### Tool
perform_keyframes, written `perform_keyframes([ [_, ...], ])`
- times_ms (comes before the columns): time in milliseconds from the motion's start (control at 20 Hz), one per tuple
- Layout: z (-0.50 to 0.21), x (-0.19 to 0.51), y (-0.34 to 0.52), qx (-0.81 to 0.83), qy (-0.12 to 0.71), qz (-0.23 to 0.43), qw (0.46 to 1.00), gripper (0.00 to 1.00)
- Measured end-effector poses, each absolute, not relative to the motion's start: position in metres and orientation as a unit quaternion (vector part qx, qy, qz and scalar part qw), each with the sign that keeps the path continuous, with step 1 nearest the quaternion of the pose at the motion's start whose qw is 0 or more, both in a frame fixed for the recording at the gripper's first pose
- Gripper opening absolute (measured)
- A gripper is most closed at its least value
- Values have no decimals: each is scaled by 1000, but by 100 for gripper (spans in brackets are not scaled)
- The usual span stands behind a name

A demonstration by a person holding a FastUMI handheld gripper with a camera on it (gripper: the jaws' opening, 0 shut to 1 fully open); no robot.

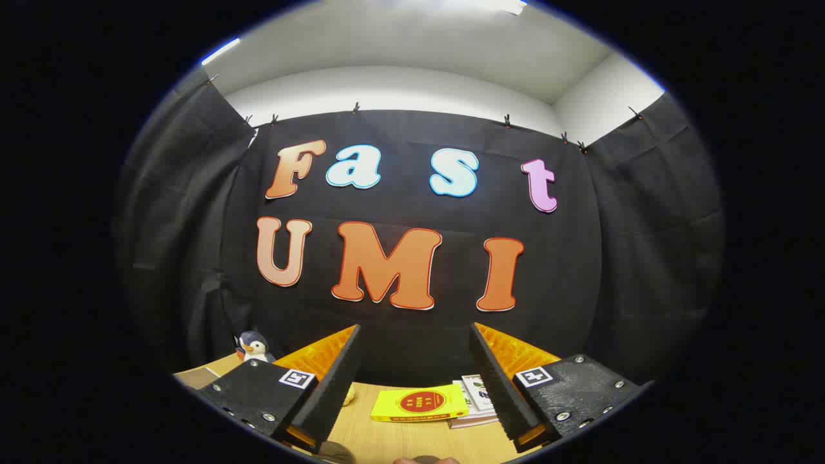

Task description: Open the storage box then place both shoes into the box .Put the left shoe in first, then the right shoe, with the right side of both shoes facing outward in a uniform manner.

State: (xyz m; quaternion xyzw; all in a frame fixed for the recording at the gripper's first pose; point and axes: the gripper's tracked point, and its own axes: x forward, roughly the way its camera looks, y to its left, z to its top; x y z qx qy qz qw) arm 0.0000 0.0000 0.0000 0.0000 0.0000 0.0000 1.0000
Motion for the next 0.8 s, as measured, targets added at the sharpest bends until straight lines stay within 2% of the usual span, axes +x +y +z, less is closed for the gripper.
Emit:
perform_keyframes([
  [800, -6, 1, -5, -14, -9, 24, 1000, 95],
])
